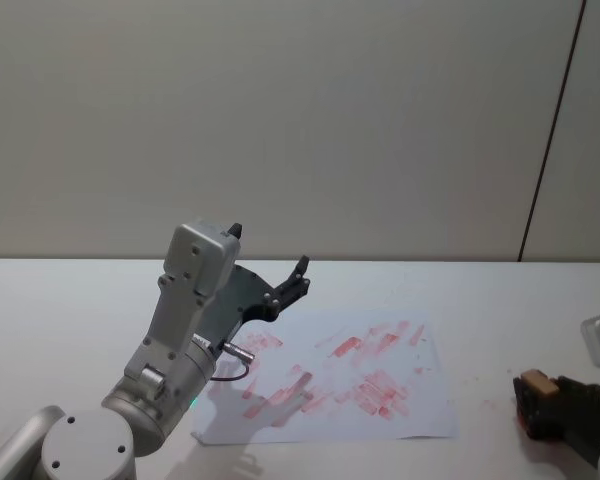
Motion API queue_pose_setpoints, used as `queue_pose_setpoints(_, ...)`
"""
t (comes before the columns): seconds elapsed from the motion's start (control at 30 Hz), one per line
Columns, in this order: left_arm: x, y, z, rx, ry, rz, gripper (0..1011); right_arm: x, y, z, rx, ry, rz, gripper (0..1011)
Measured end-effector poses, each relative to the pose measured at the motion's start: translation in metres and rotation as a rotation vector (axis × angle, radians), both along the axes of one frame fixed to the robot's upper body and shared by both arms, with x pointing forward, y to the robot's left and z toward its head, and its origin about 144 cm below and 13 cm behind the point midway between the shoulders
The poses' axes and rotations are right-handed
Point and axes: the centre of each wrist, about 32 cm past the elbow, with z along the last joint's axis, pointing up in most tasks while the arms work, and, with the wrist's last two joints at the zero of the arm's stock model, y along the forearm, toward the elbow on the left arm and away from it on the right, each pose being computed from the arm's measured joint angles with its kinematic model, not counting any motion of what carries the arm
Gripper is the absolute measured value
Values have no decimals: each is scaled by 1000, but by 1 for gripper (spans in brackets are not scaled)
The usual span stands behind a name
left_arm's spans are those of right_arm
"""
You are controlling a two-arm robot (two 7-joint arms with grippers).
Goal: Use the one hand to pick up the stamp and affix it onto the A4 paper.
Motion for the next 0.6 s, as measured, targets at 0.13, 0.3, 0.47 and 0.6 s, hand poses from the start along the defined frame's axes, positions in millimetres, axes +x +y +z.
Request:
queue_pose_setpoints(0.13,0,0,0,0,0,0,1002,3,3,2,19,-34,10,219)
queue_pose_setpoints(0.3,0,0,0,0,0,0,1002,8,8,6,51,-89,29,219)
queue_pose_setpoints(0.47,0,0,0,0,0,0,1003,15,16,11,92,-146,60,219)
queue_pose_setpoints(0.6,0,0,0,0,0,0,1002,20,24,15,127,-182,97,219)
